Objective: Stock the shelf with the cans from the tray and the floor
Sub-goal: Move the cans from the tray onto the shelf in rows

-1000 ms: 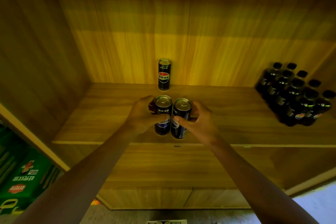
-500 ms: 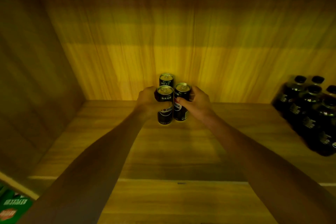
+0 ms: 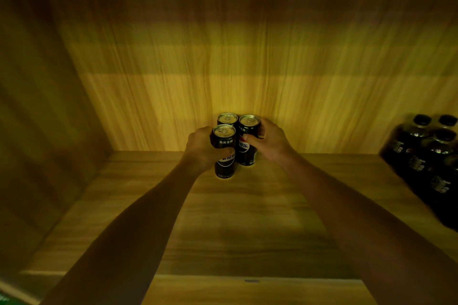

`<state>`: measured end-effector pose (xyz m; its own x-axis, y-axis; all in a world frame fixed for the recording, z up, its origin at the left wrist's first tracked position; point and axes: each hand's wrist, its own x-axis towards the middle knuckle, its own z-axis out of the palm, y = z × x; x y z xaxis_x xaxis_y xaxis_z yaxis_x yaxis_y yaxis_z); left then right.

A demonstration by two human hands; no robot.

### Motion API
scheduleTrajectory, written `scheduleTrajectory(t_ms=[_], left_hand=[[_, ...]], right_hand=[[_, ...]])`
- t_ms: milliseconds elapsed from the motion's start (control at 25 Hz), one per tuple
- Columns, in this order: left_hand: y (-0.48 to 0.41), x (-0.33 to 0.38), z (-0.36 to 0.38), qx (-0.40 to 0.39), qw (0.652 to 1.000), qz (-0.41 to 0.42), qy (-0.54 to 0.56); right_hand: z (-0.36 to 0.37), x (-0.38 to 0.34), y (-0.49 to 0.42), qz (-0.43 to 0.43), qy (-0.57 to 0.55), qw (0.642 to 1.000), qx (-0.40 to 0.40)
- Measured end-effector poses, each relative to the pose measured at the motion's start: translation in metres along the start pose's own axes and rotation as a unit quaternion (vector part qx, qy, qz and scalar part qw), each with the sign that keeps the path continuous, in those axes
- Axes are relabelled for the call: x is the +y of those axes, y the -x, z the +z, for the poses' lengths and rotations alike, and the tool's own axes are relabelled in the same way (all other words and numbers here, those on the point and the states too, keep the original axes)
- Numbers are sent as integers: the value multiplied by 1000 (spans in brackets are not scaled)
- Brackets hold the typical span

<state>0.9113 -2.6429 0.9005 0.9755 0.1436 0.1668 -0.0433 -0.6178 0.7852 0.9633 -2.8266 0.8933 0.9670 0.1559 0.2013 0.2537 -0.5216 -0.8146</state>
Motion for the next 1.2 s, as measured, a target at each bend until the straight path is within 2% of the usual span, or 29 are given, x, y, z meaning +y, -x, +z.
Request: scheduleTrajectory(t_ms=[360,480,560,680,800,1040,1200], left_hand=[[2,0,-2,-15,1000,-9,14],[6,2,-10,-39,998,-27,-36],[16,1,-20,-37,991,-34,-126],[56,-2,-37,-69,936,48,-341],[103,-6,-46,-141,881,109,-438],[154,6,-36,-149,867,176,-443],[196,3,-40,-136,879,201,-410]], right_hand=[[-2,-6,1,2,43,999,-15],[-10,-12,12,-25,73,997,-19],[-20,-14,25,-56,130,989,-30],[-38,-10,58,-30,274,959,-70],[-48,-5,97,-31,386,915,-111],[-50,-23,176,-58,435,891,-115],[-37,-32,230,-56,446,887,-110]])
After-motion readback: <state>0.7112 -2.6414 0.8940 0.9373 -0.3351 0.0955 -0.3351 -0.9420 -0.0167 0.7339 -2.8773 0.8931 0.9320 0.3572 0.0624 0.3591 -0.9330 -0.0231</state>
